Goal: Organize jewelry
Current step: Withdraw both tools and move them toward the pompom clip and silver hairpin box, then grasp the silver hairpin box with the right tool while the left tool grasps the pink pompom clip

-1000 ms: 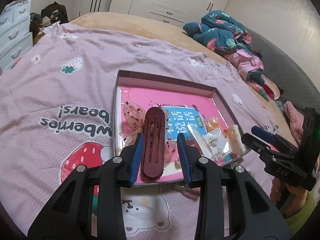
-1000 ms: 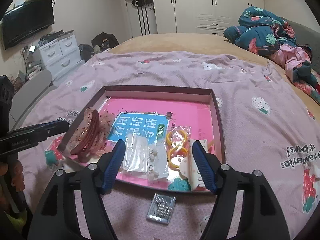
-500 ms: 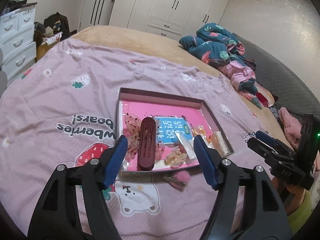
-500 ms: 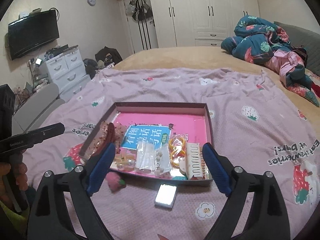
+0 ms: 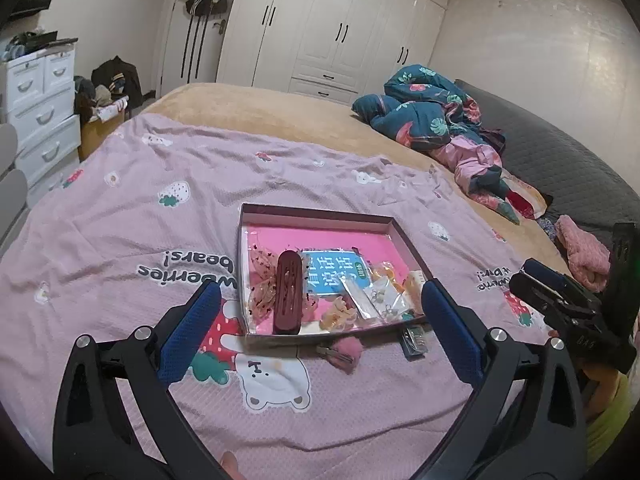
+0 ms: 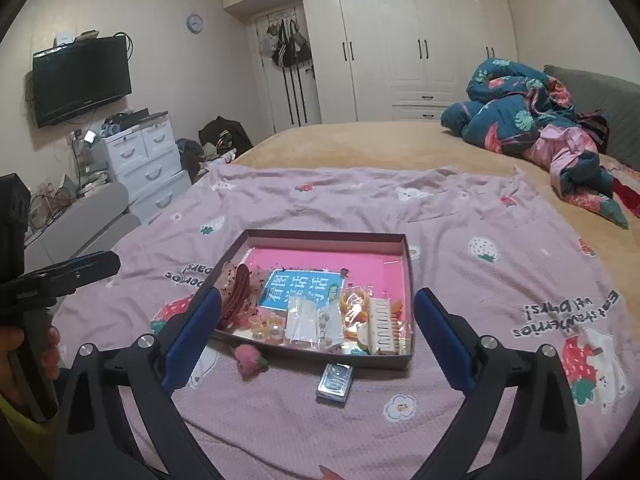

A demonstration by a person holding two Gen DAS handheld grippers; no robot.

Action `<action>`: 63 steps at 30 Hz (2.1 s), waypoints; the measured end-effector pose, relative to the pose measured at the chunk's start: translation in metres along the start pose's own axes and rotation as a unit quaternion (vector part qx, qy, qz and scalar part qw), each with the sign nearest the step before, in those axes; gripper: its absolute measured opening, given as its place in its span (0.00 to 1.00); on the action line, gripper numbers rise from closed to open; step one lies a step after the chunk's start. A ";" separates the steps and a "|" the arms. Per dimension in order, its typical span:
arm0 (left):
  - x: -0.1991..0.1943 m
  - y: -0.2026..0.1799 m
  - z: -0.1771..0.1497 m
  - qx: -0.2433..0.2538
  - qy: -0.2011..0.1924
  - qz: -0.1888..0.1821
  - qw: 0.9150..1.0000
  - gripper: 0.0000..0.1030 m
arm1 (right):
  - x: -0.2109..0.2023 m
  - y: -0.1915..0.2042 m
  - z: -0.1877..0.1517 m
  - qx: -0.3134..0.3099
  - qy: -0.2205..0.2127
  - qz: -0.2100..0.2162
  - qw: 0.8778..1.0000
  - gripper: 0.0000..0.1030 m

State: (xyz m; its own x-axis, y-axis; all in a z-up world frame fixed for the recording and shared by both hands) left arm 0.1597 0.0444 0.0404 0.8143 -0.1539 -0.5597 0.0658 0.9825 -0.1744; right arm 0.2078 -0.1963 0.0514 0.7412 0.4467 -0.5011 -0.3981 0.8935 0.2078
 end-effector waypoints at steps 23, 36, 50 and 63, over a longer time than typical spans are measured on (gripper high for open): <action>0.010 -0.030 -0.042 0.035 0.046 -0.008 0.998 0.91 | -0.013 -0.014 -0.041 -0.004 0.023 -0.021 1.000 0.95; 0.063 -0.023 -0.082 0.038 0.120 -0.003 0.992 0.91 | 0.047 -0.030 -0.090 0.004 0.104 -0.039 0.994 0.95; 0.100 -0.005 -0.103 0.009 0.147 -0.008 0.989 0.84 | 0.102 -0.037 -0.113 0.015 0.163 -0.030 0.986 0.81; 0.136 -0.019 -0.101 0.005 0.170 -0.039 0.985 0.66 | 0.129 -0.040 -0.116 0.037 0.191 0.000 0.981 0.32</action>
State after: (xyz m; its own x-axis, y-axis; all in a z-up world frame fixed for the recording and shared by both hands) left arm 0.2112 -0.0058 -0.1140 0.5669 -0.2534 -0.7838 0.1272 0.9670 -0.2207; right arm 0.2563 -0.1801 -0.1193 0.4791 0.4092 -0.7766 -0.3462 0.9011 0.2612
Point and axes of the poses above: each gripper's, at about its wrist camera, not at the fingertips, and x roughly the way its jaws point, y to its left, z to its top, the point moved 4 cm from there along x, roughly the way its jaws point, and after that the axes turned 5 degrees about x, right-handed, at the moved point
